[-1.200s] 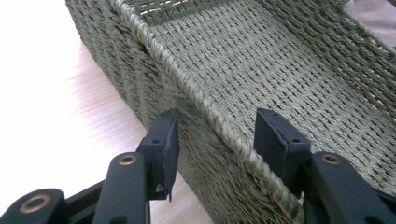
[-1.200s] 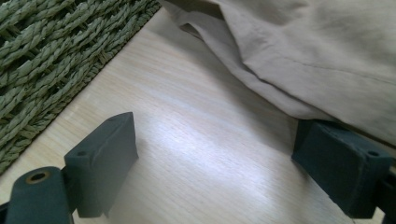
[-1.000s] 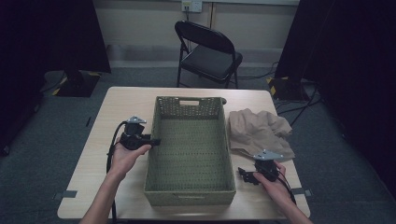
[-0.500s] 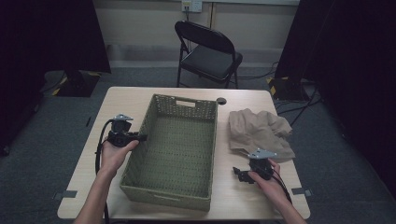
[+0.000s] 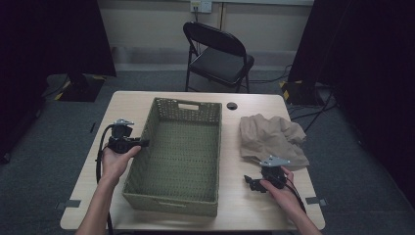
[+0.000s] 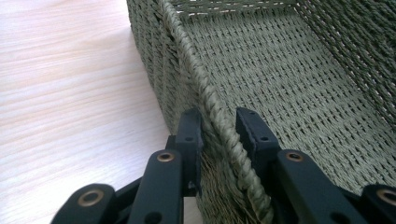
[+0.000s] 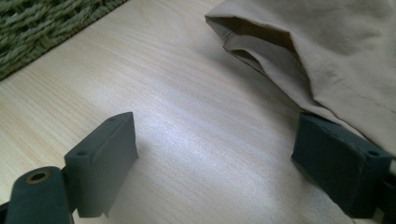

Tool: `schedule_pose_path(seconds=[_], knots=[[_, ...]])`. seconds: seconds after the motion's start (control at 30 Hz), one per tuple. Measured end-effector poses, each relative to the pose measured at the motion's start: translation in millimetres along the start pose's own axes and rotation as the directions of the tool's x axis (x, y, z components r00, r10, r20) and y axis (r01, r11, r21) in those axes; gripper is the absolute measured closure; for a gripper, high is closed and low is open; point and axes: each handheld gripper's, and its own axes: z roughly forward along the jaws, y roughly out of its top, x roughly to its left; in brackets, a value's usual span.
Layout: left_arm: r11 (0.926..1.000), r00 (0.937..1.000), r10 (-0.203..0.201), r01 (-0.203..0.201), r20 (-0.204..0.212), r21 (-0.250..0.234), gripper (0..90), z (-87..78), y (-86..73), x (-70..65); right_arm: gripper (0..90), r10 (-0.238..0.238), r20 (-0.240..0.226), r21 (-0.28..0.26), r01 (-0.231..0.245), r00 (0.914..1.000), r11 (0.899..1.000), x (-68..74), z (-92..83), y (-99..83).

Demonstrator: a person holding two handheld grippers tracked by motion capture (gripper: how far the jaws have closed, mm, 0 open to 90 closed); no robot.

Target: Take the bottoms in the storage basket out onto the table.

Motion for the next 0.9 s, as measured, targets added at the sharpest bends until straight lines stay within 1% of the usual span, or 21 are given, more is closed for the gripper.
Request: schedule_pose_path(seconds=[0.1,0.2,0.37,0.43,0.5,0.53,0.57,0.6,0.63,0.77,0.83,0.87,0.9], knots=[[0.9997,0.9997,-0.024,0.024,0.002,-0.009,71.3,-2.2,-1.4,6.8,12.3,-0.001,-0.001,0.0,0.001,1.0,1.0,-0.1,0.0,0.1],[0.9992,0.9993,-0.038,0.038,0.001,-0.015,70.9,-3.2,-2.4,9.7,12.3,-0.001,-0.001,0.0,0.001,1.0,1.0,-0.2,0.0,0.1],[0.9994,0.9993,-0.033,0.033,-0.019,-0.012,71.1,-5.8,-2.8,12.4,12.3,-0.004,-0.005,0.0,0.004,1.0,1.0,-0.3,0.0,0.0],[0.9998,0.9989,-0.018,0.018,-0.043,-0.008,71.5,-8.2,-2.8,14.6,12.3,-0.005,-0.005,0.0,0.005,1.0,1.0,-0.3,0.0,0.0],[0.9989,0.9983,-0.043,0.043,-0.039,-0.019,71.5,-10.7,-5.1,20.8,12.4,-0.005,-0.005,0.0,0.005,1.0,1.0,-0.3,0.0,0.0],[0.9989,0.9983,-0.043,0.043,-0.039,-0.019,71.2,-10.7,-5.1,20.8,12.4,-0.005,-0.005,0.0,0.005,1.0,1.0,-0.3,0.0,0.0],[0.9972,0.9972,-0.069,0.068,-0.029,-0.031,70.8,-12.6,-7.2,26.0,12.3,-0.005,-0.005,0.0,0.005,1.0,1.0,-0.3,0.0,0.0],[0.9972,0.9972,-0.069,0.068,-0.029,-0.031,70.8,-12.6,-7.2,26.0,12.3,-0.005,-0.005,0.0,0.005,1.0,1.0,-0.3,0.0,0.0],[0.9966,0.9965,-0.076,0.074,-0.036,-0.035,70.8,-14.4,-8.2,28.8,12.4,-0.005,-0.006,0.0,0.005,1.0,1.0,-0.3,0.0,0.0],[0.9976,0.9973,-0.061,0.06,-0.042,-0.036,71.1,-15.3,-8.3,30.5,12.4,-0.005,-0.006,0.0,0.005,1.0,1.0,-0.3,-0.1,0.0],[0.9989,0.9967,-0.034,0.031,-0.073,-0.036,71.9,-15.6,-7.2,29.1,12.3,-0.006,-0.005,0.0,0.006,1.0,1.0,-0.3,0.0,0.0],[0.9992,0.9963,-0.026,0.024,-0.082,-0.031,72.2,-16.0,-6.6,29.6,12.3,-0.005,-0.005,0.0,0.005,1.0,1.0,-0.3,0.0,0.0],[0.9992,0.9966,-0.028,0.026,-0.078,-0.031,72.1,-16.2,-6.7,30.8,12.4,-0.005,-0.005,0.0,0.005,1.0,1.0,-0.3,0.0,0.0]])
